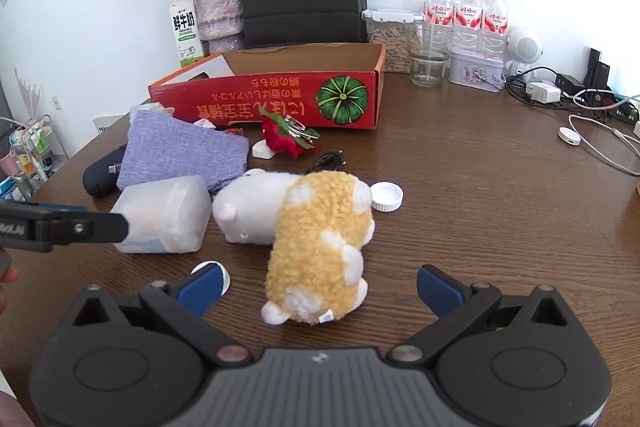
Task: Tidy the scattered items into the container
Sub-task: 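Grasp the plush toy with the right tool while the left tool grasps the plastic container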
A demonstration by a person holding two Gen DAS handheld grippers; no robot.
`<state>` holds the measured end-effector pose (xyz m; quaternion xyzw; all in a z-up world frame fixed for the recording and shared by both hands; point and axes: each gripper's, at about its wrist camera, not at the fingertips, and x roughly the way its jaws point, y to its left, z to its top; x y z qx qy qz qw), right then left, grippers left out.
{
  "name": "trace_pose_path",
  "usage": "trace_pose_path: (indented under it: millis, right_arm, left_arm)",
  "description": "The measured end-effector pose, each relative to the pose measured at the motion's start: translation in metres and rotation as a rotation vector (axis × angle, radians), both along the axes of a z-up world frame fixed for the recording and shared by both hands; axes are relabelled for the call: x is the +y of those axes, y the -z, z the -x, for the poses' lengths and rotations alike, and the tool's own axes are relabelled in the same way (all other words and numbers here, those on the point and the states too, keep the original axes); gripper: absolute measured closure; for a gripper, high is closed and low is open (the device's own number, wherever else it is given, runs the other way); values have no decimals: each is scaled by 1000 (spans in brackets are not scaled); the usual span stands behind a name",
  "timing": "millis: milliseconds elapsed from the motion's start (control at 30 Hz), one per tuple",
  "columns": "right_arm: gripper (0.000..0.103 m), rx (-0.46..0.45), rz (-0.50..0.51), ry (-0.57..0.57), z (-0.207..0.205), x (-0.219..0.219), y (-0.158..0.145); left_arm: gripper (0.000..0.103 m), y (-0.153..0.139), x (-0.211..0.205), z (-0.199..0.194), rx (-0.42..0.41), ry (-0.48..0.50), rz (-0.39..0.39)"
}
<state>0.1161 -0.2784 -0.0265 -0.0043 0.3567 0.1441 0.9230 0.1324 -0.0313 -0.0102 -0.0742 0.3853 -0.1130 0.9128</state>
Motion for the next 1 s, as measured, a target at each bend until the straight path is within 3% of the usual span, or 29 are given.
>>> trace_pose_path:
  millis: [467, 800, 867, 1000]
  right_arm:
    - [0, -9, 58, 1, -31, 5, 12]
    - [0, -11, 55, -16, -45, 6, 20]
    - [4, -16, 55, -19, -47, 6, 21]
    - [26, -20, 79, -51, -46, 12, 24]
  left_arm:
    - [0, 15, -32, -49, 104, -68, -59]
    - [0, 27, -26, -56, 114, -139, -64]
    - [0, 27, -25, -55, 105, -147, -73]
    - [1, 28, -25, -52, 95, -143, -79]
